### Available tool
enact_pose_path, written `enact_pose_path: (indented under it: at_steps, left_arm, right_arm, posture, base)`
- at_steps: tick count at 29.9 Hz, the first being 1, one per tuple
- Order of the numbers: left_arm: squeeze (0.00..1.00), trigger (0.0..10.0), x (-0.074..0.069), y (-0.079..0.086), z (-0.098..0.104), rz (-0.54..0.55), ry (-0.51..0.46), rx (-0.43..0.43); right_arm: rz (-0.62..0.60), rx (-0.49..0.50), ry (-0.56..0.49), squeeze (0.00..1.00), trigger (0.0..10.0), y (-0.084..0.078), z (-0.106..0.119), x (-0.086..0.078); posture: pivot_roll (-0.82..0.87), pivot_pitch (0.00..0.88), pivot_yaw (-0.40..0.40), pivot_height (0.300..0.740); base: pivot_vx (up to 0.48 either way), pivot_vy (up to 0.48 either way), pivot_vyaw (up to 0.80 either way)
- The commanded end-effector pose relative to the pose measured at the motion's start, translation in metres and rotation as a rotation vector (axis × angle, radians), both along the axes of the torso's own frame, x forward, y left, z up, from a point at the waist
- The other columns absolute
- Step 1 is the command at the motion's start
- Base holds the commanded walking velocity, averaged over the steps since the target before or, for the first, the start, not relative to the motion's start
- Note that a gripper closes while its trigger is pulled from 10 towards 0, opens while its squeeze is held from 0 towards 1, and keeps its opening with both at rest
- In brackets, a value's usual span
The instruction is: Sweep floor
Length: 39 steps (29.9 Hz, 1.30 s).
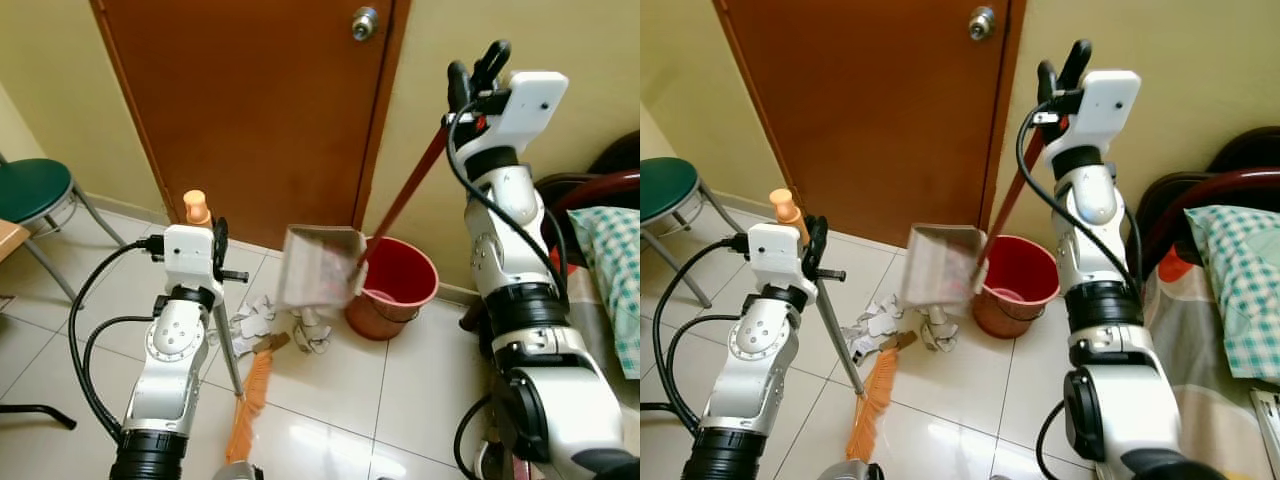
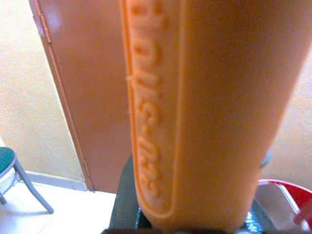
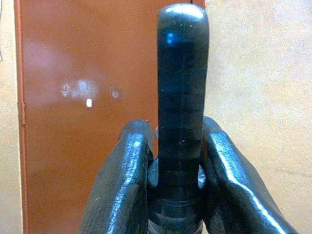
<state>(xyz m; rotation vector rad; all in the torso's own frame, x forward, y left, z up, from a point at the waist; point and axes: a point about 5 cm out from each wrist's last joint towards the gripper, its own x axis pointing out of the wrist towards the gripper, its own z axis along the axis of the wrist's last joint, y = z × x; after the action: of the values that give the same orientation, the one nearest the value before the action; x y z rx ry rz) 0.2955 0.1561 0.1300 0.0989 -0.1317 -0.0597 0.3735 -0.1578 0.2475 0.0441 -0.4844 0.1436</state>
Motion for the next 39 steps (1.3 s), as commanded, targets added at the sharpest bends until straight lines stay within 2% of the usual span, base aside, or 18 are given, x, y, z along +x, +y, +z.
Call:
enact_pose_path:
  at_steps: [1, 4, 7, 12, 13, 17, 23, 27, 32, 36, 39]
  left_arm:
    - [0.00, 10.0, 0.001, 0.000, 0.002, -0.002, -0.006, -0.002]
    - [0.00, 10.0, 0.001, -0.001, 0.001, -0.004, -0.005, -0.001]
    - [0.00, 10.0, 0.001, -0.002, 0.001, -0.008, -0.004, -0.001]
    - [0.00, 10.0, 0.001, -0.002, 0.001, -0.010, -0.007, 0.001]
    - [0.00, 10.0, -0.001, -0.002, 0.001, -0.014, -0.009, 0.006]
    - [0.00, 10.0, -0.008, 0.000, -0.001, 0.007, -0.008, 0.002]
    - [0.00, 10.0, -0.008, 0.002, 0.001, 0.030, -0.027, 0.018]
    - [0.00, 10.0, -0.008, 0.006, -0.004, 0.032, -0.013, 0.013]
    - [0.00, 10.0, -0.011, 0.011, -0.009, 0.027, -0.006, 0.008]
    - [0.00, 10.0, -0.011, 0.010, -0.008, 0.024, -0.011, 0.008]
    - [0.00, 10.0, -0.011, 0.006, -0.013, 0.017, 0.003, -0.010]
  right_arm:
    - [0.050, 0.027, -0.019, 0.00, 10.0, 0.009, 0.006, -0.005]
    - [0.082, 0.065, 0.085, 0.00, 10.0, 0.016, -0.019, -0.008]
    - [0.058, 0.039, 0.140, 0.00, 10.0, 0.017, -0.039, -0.012]
    - [-0.038, -0.012, 0.180, 0.00, 10.0, 0.009, -0.050, -0.013]
    - [-0.086, -0.054, 0.205, 0.00, 10.0, 0.004, -0.056, -0.014]
    - [-0.126, -0.082, 0.261, 0.00, 10.0, -0.006, -0.075, -0.023]
    - [-0.152, -0.077, 0.320, 0.00, 10.0, -0.017, -0.094, -0.027]
    - [-0.160, -0.072, 0.335, 0.00, 10.0, -0.022, -0.105, -0.032]
    - [-0.149, -0.046, 0.385, 0.00, 10.0, -0.028, -0.122, -0.050]
    - [-0.153, -0.024, 0.409, 0.00, 10.0, -0.031, -0.129, -0.057]
    - [-0.159, -0.037, 0.434, 0.00, 10.0, -0.031, -0.137, -0.065]
  posture:
    - [0.00, 0.000, -0.034, 0.740]
    - [0.00, 0.000, -0.034, 0.740]
    - [0.00, 0.000, -0.034, 0.740]
    - [0.00, 0.000, -0.034, 0.740]
    - [0.00, 0.000, -0.038, 0.740]
    - [0.00, 0.006, -0.041, 0.740]
    - [0.00, 0.013, -0.043, 0.740]
    - [0.00, 0.000, -0.040, 0.740]
    - [-0.01, 0.000, -0.035, 0.740]
    - [-0.01, 0.000, -0.039, 0.740]
    - [-0.02, 0.000, -0.038, 0.740]
  base:
    - [0.000, 0.000, 0.00]
    - [0.000, 0.000, 0.00]
    - [0.000, 0.000, 0.00]
    - [0.000, 0.000, 0.00]
    - [0.000, 0.000, 0.00]
    - [0.000, 0.000, 0.00]
    - [0.000, 0.000, 0.00]
    - [0.000, 0.000, 0.00]
    - [0.000, 0.000, 0.00]
    - [0.000, 0.000, 0.00]
    - [0.275, 0.000, -0.80]
